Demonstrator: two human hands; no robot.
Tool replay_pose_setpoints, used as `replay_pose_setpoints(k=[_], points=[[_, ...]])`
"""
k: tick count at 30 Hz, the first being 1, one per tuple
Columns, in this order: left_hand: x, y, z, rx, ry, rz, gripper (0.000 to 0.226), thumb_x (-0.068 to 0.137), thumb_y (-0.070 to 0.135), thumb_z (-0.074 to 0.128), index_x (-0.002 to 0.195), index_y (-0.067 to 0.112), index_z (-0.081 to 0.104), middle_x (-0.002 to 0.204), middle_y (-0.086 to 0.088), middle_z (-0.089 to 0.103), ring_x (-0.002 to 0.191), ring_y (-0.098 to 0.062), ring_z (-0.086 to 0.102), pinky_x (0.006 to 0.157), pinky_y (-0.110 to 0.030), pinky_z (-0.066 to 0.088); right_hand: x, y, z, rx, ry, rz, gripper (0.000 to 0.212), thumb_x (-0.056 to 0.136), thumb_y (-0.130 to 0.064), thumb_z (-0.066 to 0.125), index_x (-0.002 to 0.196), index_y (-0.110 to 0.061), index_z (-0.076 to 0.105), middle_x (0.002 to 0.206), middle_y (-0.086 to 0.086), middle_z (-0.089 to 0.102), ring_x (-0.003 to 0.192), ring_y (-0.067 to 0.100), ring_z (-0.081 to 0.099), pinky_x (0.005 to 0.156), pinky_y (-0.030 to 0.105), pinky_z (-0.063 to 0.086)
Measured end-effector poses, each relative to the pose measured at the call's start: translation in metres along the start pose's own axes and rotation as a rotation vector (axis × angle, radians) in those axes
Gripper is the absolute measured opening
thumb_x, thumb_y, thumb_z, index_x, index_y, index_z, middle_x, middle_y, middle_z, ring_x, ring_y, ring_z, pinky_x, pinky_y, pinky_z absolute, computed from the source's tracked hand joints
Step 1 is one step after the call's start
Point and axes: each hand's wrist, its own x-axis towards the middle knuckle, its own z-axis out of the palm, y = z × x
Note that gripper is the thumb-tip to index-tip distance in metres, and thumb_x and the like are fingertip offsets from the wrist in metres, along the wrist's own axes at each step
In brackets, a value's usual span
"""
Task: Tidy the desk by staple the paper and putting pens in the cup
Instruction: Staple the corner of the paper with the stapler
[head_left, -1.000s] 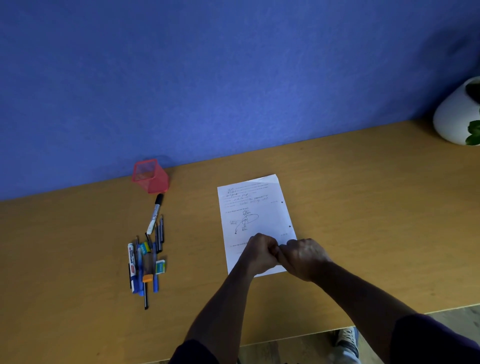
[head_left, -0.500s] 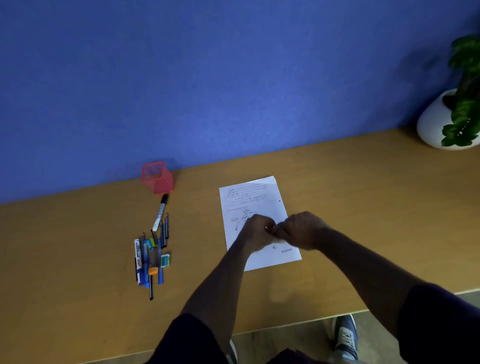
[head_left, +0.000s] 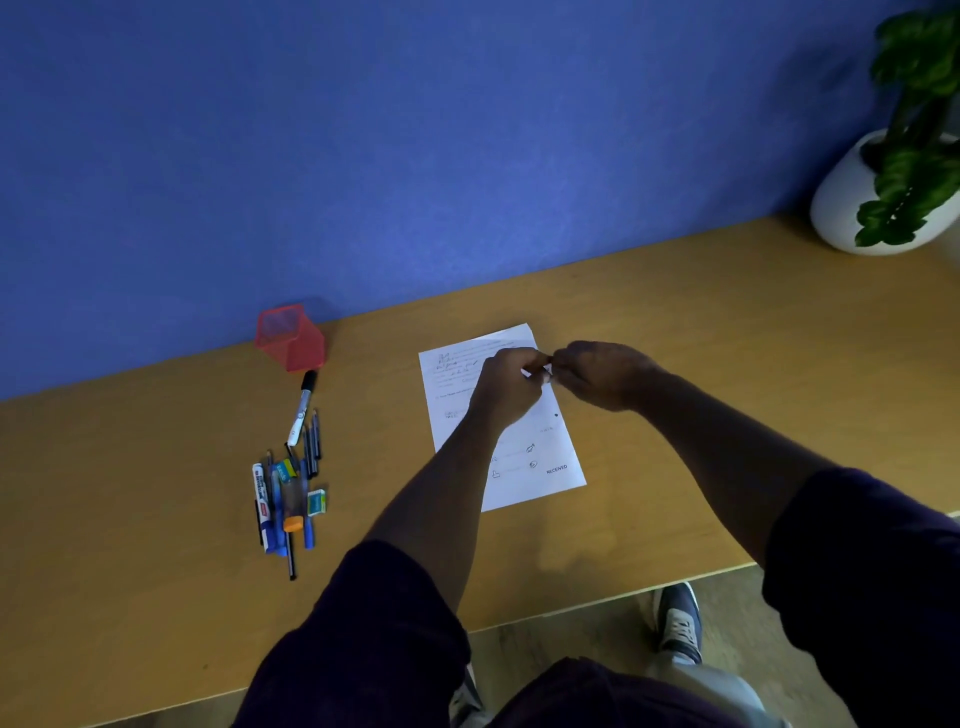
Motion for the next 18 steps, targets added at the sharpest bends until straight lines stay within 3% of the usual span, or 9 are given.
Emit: replay_pose_setpoints(k=[4,9,14,18], points=[[0.008,0.006,0.008,0.002,0.012,-0.027,0.02,0.096,0.022,0.064,0.111,0.028,0.076,0.114,0.008,0.074,0.094,-0.005,0.06,0.083,-0.024,0.047,-0.004,0.006,0.013,0.077,0.101,0.072,0.032,0.104,-0.025,0.039,0.126,-0.011,0.058,0.11,0.017,0.062,0.09,0.031,0.063,0.071,0.031,0.046],[0.019,0.021,0.02,0.014,-0.057,-0.046,0.035,0.094,0.014,0.055,0.119,0.031,0.072,0.115,0.005,0.074,0.099,-0.011,0.063,0.079,-0.023,0.046,0.0,0.013,0.019,0.12,0.207,0.246,0.028,0.095,-0.007,0.048,0.118,-0.006,0.063,0.111,0.022,0.063,0.097,0.038,0.063,0.078,0.043,0.055],[0.035,0.034,0.039,-0.032,-0.151,-0.095,0.049,0.092,0.007,0.051,0.135,0.028,0.062,0.132,0.004,0.067,0.121,-0.016,0.061,0.093,-0.026,0.05,0.005,0.03,0.025,0.207,0.275,0.409,0.02,0.093,-0.006,0.051,0.113,-0.005,0.056,0.1,0.02,0.067,0.087,0.04,0.066,0.06,0.033,0.042],[0.051,0.041,0.056,-0.022,-0.236,-0.138,0.06,0.09,0.008,0.049,0.146,0.03,0.049,0.141,-0.005,0.06,0.124,-0.023,0.059,0.09,-0.029,0.051,0.01,0.046,0.03,0.301,0.316,0.496,0.023,0.094,-0.007,0.054,0.115,-0.008,0.045,0.106,0.024,0.068,0.094,0.041,0.067,0.067,0.042,0.052]])
